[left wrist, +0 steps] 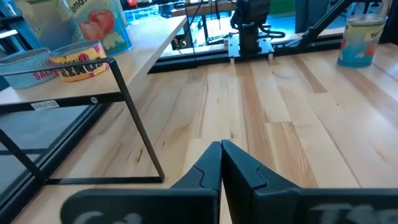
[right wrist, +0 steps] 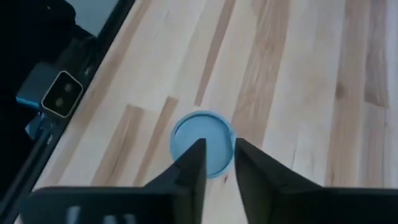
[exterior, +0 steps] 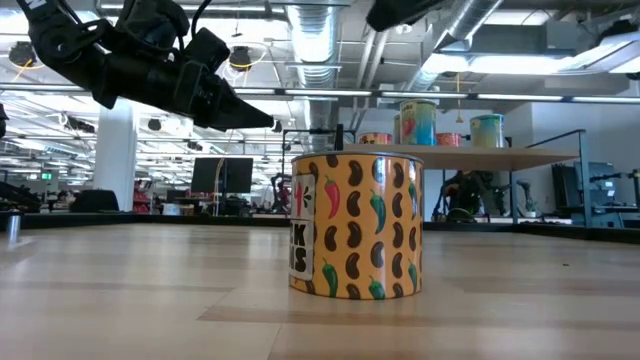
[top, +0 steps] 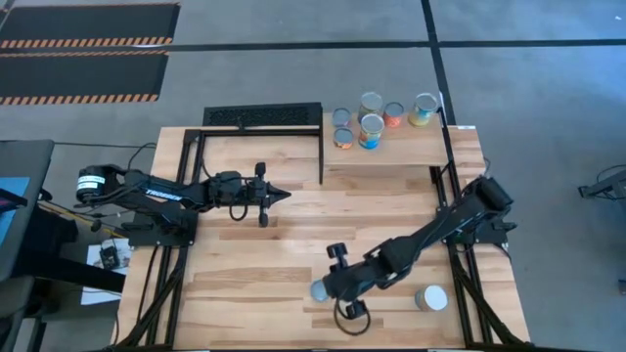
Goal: Pick and place cans onto a shelf
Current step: Put the canned spicy black beans on the shelf
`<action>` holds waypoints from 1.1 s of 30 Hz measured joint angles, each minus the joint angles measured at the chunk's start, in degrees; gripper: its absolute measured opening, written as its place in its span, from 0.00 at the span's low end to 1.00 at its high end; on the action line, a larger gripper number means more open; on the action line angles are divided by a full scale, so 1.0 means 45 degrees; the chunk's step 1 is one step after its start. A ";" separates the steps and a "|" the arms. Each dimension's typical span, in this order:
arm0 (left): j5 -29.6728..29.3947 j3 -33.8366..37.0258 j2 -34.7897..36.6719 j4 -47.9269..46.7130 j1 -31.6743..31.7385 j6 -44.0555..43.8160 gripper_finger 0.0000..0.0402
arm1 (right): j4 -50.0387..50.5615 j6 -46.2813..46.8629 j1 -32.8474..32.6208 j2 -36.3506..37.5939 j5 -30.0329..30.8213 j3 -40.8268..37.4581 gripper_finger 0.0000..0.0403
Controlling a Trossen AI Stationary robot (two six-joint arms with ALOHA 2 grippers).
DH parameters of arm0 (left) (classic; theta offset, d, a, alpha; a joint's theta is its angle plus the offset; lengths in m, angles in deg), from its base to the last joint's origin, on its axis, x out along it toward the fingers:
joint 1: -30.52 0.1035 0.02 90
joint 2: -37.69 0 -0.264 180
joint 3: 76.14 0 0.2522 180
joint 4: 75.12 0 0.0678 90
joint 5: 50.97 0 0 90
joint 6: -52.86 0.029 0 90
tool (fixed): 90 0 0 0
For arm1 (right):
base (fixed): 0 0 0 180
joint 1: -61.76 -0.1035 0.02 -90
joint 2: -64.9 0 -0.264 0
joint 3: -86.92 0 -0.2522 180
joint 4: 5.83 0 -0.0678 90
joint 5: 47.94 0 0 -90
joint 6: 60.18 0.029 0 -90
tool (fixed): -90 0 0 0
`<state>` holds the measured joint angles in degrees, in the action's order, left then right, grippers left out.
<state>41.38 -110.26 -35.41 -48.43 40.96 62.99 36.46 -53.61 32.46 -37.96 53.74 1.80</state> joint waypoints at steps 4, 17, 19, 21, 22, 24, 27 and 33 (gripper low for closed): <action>0.0004 0.0000 -0.0004 0.0029 0.0000 0.0040 0.00 | 0.0556 -0.0134 -0.0216 -0.0811 0.0035 0.0876 0.37; 0.0005 -0.0005 -0.0005 -0.0112 0.0000 -0.0033 0.00 | 0.1127 -0.0565 -0.0921 -0.2517 0.0034 0.1735 0.47; 0.0005 -0.0006 -0.0005 -0.0166 0.0000 -0.0033 0.00 | 0.1117 -0.0616 -0.0907 -0.2795 0.0033 0.1730 0.45; 0.0007 -0.0010 -0.0005 -0.0275 0.0000 -0.0038 0.00 | 0.1158 -0.0908 -0.0837 -0.3006 0.0046 0.1730 0.43; 0.0005 -0.0010 -0.0005 -0.0278 0.0000 -0.0033 0.00 | 0.1107 -0.1068 -0.0757 -0.3160 0.0053 0.1735 0.42; 0.0005 -0.0010 -0.0005 -0.0309 0.0000 -0.0028 0.00 | 0.1125 -0.1237 -0.0604 -0.3438 0.0050 0.1729 0.40; 0.0005 -0.0010 -0.0005 -0.0394 0.0000 -0.0028 0.00 | 0.1077 -0.1234 -0.0419 -0.3630 -0.0169 0.1731 0.35; -0.0044 -0.0010 -0.0006 -0.0415 0.0000 -0.0033 0.00 | 0.1280 -0.1175 -0.0212 -0.3579 -0.0574 0.1749 0.17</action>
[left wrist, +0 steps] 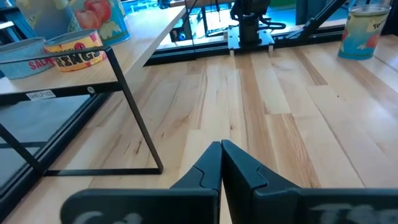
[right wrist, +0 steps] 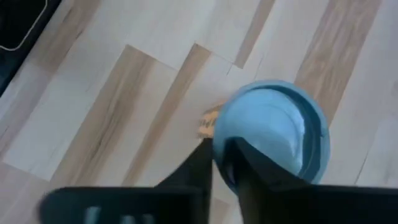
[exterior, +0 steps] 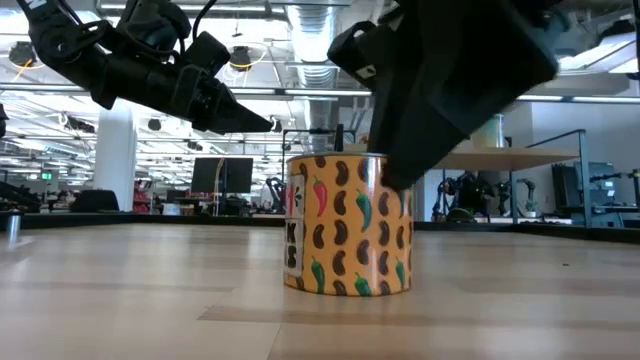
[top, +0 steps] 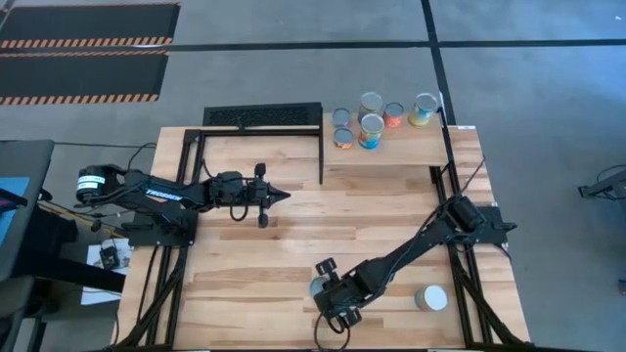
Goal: Pick and place cans onto a shelf
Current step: Put the canned spicy black beans on the shelf
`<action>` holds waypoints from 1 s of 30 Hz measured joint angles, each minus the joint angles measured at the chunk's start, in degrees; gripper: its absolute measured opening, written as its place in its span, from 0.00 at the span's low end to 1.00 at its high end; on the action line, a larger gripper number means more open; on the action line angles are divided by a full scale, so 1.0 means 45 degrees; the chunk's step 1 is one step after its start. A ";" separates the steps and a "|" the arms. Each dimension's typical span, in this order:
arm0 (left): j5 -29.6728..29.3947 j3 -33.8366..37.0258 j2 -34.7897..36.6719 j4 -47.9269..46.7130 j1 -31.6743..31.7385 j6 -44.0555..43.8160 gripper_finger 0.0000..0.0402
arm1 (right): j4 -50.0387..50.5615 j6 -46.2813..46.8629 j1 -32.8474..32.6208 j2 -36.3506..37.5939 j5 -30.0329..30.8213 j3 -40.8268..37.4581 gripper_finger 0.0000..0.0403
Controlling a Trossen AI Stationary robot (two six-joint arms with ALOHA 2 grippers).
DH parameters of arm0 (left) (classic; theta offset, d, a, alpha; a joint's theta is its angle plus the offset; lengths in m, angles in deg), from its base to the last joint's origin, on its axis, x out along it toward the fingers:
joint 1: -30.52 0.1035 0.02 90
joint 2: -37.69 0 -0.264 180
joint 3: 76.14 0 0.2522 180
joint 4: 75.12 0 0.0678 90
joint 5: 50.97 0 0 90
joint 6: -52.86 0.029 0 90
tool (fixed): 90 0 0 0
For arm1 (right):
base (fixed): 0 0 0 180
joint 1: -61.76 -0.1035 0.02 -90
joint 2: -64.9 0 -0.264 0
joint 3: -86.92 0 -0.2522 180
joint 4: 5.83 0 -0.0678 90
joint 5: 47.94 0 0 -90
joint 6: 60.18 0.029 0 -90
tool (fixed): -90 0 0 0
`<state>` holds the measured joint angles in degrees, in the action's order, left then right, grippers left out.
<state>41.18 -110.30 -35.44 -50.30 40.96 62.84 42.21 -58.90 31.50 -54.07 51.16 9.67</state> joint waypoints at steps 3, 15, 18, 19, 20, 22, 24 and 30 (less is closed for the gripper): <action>-0.0175 0.0000 -0.0001 0.0017 0.0000 -0.0054 0.00 | 0.0482 0.0188 0.0042 0.0413 -0.0104 -0.0027 0.05; -0.0330 0.0000 -0.0002 0.0279 0.0000 -0.0546 0.00 | 0.4301 0.3309 0.0936 0.4339 0.0874 -0.0031 0.01; -0.0330 0.0000 0.0001 0.0275 0.0000 -0.0553 0.00 | 0.6254 0.4697 0.1588 0.5565 0.1273 -0.0024 0.02; -0.0330 0.0000 0.0001 0.0303 0.0000 -0.0549 0.00 | 0.6940 0.5085 0.1883 0.5924 0.1527 -0.0024 0.03; -0.0330 0.0000 0.0001 0.0334 0.0000 -0.0549 0.00 | 0.7573 0.5405 0.2221 0.6249 0.1816 -0.0024 0.04; -0.0330 0.0000 -0.0004 0.0337 0.0000 -0.0549 0.00 | 0.8728 0.5781 0.3074 0.6804 0.2200 -0.0028 0.04; -0.0330 0.0000 -0.0002 0.0409 0.0000 -0.0540 0.00 | 0.9566 0.5793 0.4069 0.7271 0.2443 -0.0028 0.04; -0.0330 0.0000 -0.0004 0.0429 0.0000 -0.0520 0.00 | 1.0440 0.3909 0.7715 0.8180 0.2535 -0.0028 0.03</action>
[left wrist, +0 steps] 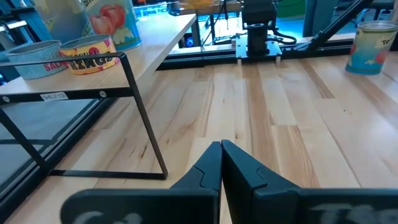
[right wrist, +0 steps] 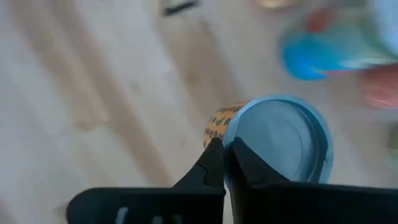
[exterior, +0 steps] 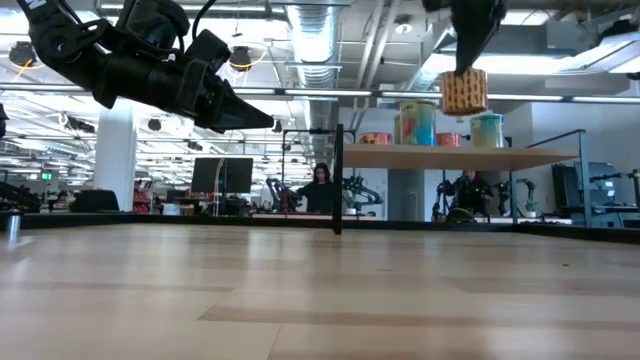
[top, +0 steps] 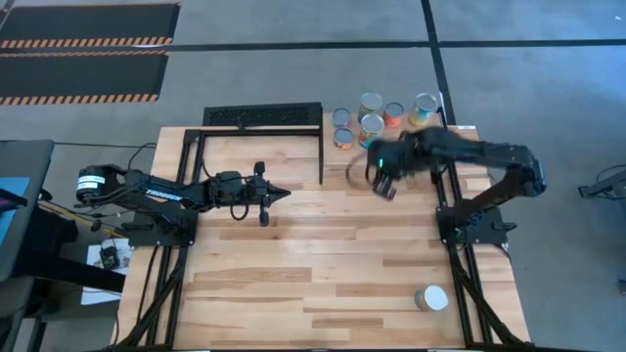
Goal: Pick and place cans onto a shelf
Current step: Put the canned spicy black beans on the shelf
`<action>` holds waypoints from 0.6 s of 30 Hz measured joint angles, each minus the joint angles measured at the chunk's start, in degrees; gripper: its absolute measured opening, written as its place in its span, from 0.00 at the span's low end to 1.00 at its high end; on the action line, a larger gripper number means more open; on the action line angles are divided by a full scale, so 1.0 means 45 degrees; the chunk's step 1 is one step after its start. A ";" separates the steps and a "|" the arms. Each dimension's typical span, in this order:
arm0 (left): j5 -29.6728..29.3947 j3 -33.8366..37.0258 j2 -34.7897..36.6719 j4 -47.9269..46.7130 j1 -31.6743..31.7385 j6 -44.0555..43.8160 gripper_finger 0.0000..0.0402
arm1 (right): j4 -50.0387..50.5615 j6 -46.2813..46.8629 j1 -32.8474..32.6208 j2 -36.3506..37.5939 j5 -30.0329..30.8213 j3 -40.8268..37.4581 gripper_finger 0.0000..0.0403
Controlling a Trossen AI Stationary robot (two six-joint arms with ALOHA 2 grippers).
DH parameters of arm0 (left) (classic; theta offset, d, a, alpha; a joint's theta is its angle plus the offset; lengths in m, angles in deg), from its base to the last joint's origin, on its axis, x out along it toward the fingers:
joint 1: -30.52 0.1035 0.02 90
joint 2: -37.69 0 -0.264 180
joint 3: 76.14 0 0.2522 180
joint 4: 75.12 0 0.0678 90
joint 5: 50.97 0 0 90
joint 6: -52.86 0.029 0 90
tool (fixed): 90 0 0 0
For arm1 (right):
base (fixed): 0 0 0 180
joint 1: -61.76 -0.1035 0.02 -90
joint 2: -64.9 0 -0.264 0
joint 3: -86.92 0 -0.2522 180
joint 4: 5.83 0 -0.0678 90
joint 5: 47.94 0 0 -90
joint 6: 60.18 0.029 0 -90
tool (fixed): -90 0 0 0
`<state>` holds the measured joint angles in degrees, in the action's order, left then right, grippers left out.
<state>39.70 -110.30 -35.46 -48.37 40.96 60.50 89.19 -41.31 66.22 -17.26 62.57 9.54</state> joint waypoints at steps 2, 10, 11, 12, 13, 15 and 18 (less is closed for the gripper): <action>0.0000 0.0000 0.0001 0.0000 0.0000 0.0002 0.00 | 0.0021 -0.0930 0.1272 0.0132 -0.0102 0.0000 0.03; 0.0000 0.0000 0.0005 -0.0010 -0.0005 0.0010 0.00 | -0.0774 -0.3780 0.5354 -0.0092 -0.1300 -0.0005 0.03; 0.0000 0.0000 0.0000 -0.0014 0.0000 0.0010 0.00 | -0.0938 -0.3893 0.5698 -0.0139 -0.1441 -0.0024 0.03; 0.0000 0.0000 0.0004 -0.0015 0.0000 0.0010 0.00 | -0.0999 -0.3965 0.5997 -0.0174 -0.1543 -0.0024 0.03; 0.0000 0.0000 0.0004 -0.0019 0.0000 0.0010 0.00 | -0.1047 -0.3995 0.6259 -0.0219 -0.1588 -0.0024 0.03; 0.0000 0.0000 0.0000 -0.0029 0.0000 0.0010 0.00 | -0.1108 -0.3951 0.6703 -0.0345 -0.1644 -0.0024 0.04; 0.0000 0.0000 0.0005 -0.0034 -0.0005 0.0010 0.00 | -0.1308 -0.3818 0.7234 -0.0360 -0.2102 -0.0042 0.03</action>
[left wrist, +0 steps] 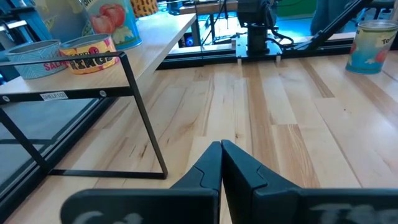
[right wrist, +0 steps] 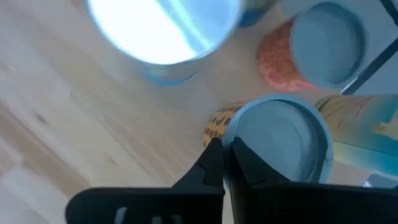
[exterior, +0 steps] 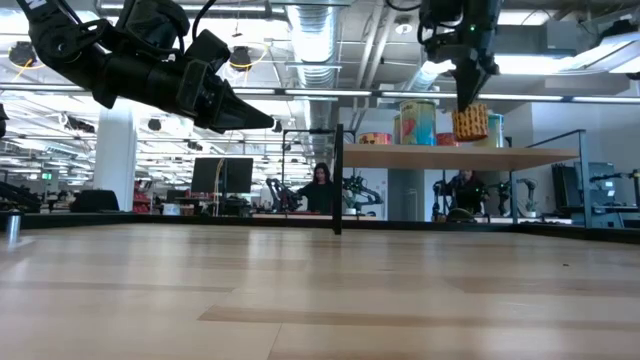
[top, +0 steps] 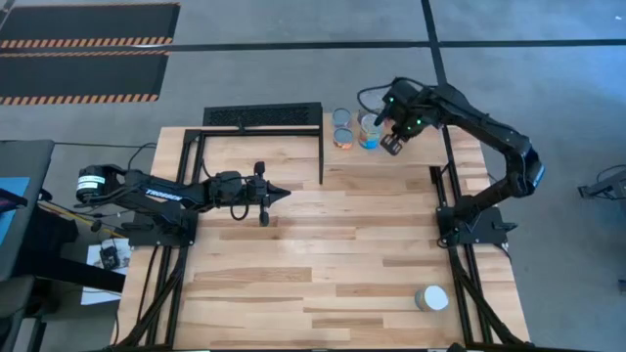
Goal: Pick and place cans onto a shelf
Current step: Put the canned spicy black beans on the shelf
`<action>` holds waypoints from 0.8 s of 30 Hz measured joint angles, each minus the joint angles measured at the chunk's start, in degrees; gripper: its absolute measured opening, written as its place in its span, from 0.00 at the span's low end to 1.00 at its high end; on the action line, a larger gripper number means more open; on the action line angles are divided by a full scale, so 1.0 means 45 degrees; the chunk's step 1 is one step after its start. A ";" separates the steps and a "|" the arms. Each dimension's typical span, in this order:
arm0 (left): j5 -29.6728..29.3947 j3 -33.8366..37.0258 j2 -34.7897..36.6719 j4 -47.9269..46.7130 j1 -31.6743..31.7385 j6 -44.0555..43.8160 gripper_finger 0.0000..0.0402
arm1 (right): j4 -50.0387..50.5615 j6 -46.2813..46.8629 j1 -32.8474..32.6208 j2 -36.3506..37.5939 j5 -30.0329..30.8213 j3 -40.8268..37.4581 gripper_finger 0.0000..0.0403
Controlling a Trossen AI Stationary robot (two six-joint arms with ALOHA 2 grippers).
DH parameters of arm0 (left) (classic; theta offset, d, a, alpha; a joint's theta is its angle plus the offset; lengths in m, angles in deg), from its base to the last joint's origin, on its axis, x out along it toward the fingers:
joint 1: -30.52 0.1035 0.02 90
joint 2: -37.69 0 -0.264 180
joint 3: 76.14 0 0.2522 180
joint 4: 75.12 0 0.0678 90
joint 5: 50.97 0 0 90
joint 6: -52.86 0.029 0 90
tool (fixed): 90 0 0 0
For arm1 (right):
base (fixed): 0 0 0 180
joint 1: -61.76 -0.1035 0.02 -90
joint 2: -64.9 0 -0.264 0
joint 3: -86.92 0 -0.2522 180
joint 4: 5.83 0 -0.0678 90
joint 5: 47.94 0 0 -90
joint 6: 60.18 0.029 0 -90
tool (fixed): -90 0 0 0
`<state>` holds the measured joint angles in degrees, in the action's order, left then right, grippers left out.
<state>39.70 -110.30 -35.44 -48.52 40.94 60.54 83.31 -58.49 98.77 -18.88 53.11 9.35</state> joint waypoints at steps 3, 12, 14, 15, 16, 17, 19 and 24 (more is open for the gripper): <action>0.0000 0.0000 -0.0005 -0.0005 0.0001 0.0003 0.00 | -0.0456 0.0778 0.0132 0.0008 -0.0107 0.0008 0.03; 0.0000 0.0000 -0.0005 0.0019 0.0002 0.0001 0.00 | -0.0686 0.3108 0.0307 0.0008 -0.0116 0.0008 0.03; 0.0002 0.0000 -0.0003 0.0024 0.0003 -0.0005 0.00 | -0.0792 0.3537 0.0297 0.0008 -0.0144 0.0008 0.03; 0.0000 0.0000 -0.0005 0.0024 0.0004 -0.0005 0.00 | -0.0897 0.3683 0.0304 0.0008 -0.0135 0.0008 0.03; 0.0000 0.0000 -0.0005 0.0024 0.0005 -0.0005 0.00 | -0.1008 0.3799 0.0293 0.0008 -0.0125 0.0008 0.03; 0.0000 0.0000 -0.0005 0.0029 0.0000 -0.0009 0.00 | -0.1046 0.3864 0.0261 0.0008 -0.0110 0.0008 0.03; 0.0000 0.0000 -0.0005 0.0029 0.0005 -0.0013 0.00 | -0.0978 0.3892 0.0218 0.0008 -0.0098 0.0008 0.03; 0.0000 0.0000 -0.0003 0.0042 0.0001 -0.0092 0.00 | -0.1263 0.3380 0.0190 0.0020 -0.0114 -0.0115 0.04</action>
<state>39.70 -110.30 -35.45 -48.33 40.94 60.13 77.62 -43.28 99.63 -18.79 52.60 8.84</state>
